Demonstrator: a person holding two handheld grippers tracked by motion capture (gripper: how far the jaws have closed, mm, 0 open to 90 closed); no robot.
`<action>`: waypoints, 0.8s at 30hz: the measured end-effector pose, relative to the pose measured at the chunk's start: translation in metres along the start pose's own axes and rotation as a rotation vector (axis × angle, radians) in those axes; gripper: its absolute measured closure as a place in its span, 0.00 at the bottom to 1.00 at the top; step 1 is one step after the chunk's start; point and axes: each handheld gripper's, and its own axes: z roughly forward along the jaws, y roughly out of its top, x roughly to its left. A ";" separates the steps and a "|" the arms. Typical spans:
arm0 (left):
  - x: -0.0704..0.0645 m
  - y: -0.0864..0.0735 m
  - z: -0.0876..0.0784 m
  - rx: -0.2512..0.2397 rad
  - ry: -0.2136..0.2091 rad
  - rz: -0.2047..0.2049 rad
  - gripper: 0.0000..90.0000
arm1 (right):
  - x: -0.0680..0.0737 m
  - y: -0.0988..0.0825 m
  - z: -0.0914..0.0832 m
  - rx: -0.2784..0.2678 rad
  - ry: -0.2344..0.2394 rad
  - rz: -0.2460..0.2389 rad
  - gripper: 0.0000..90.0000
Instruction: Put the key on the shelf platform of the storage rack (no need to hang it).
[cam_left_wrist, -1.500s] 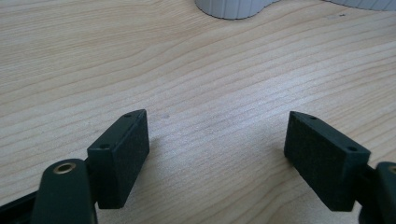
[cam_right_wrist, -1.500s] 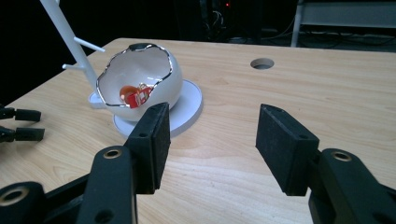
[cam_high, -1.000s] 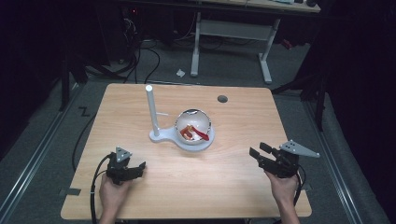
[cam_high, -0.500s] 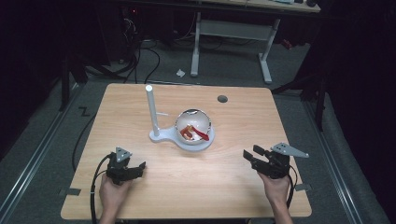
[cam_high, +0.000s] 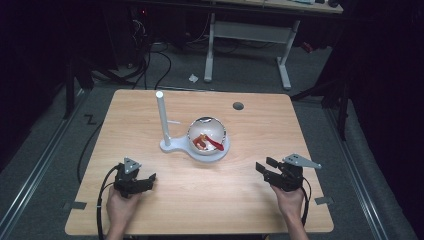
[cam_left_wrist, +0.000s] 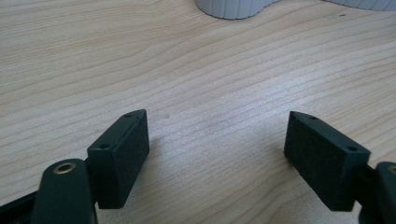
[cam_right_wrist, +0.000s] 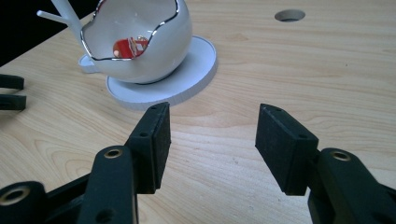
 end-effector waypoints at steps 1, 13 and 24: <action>0.000 0.000 0.000 0.000 0.000 0.000 0.25 | 0.000 -0.001 0.001 0.003 -0.001 0.004 0.51; 0.000 0.000 0.000 0.000 0.000 0.000 0.25 | -0.008 -0.013 0.018 0.071 -0.042 0.009 0.50; 0.000 0.000 0.000 -0.001 0.000 0.000 0.25 | -0.012 -0.023 0.034 0.115 -0.086 0.004 0.47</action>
